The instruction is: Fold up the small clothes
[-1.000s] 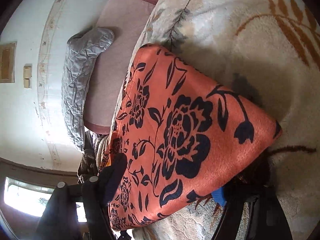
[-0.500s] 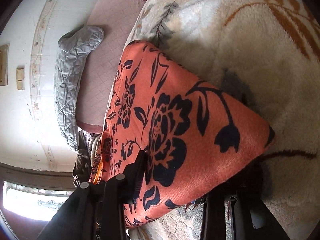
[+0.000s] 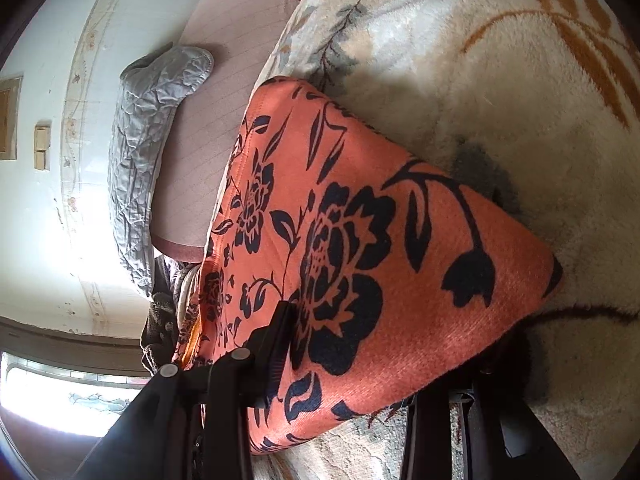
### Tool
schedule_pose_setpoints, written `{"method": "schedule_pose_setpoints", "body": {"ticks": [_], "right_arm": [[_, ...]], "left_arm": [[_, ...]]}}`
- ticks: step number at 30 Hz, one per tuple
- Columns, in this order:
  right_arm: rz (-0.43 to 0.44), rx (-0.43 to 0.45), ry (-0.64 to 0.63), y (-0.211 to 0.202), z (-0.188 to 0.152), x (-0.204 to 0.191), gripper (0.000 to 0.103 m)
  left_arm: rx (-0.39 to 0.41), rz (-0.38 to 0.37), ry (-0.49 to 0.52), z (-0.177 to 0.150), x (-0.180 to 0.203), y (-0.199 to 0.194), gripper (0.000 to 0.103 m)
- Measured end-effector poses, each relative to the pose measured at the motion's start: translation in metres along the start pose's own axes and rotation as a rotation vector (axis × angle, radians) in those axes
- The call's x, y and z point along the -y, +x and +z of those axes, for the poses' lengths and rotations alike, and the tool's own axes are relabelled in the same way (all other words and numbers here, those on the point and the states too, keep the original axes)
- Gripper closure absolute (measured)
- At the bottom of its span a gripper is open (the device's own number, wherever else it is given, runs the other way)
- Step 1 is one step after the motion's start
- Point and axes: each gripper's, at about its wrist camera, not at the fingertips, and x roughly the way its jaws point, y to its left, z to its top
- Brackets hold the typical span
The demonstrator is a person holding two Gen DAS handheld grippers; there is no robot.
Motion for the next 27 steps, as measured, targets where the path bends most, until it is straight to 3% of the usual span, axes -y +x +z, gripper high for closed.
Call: {"method": "schedule_pose_setpoints", "body": {"ticks": [4,7,10,15,17,21,24,27], "right_arm": [[-0.002,0.0,-0.017,0.002,0.0,-0.002,0.064],[-0.006,0.0,-0.025,0.003,0.001,-0.002,0.064],[-0.007,0.0,-0.03,0.004,0.001,-0.003,0.064],[-0.004,-0.001,-0.028,0.004,0.001,-0.002,0.064],[-0.004,-0.001,-0.029,0.004,0.001,-0.002,0.064],[-0.003,0.0,-0.028,0.004,0.0,-0.003,0.064],[-0.005,0.0,-0.03,0.004,0.0,-0.003,0.064],[-0.005,-0.001,-0.032,0.005,0.001,-0.003,0.064]], "left_arm": [[0.015,-0.01,0.02,0.0,0.004,-0.001,0.042],[0.034,-0.01,0.04,0.001,0.006,-0.004,0.058],[0.04,-0.014,0.047,0.002,0.008,-0.004,0.065],[0.028,-0.001,0.035,0.002,0.008,-0.001,0.061],[0.008,-0.008,0.02,0.002,0.007,0.003,0.048],[0.017,-0.013,0.039,0.001,0.011,0.003,0.047],[0.033,-0.02,0.064,0.001,0.015,0.002,0.049],[0.048,-0.021,0.087,0.002,0.018,0.0,0.065]]}}
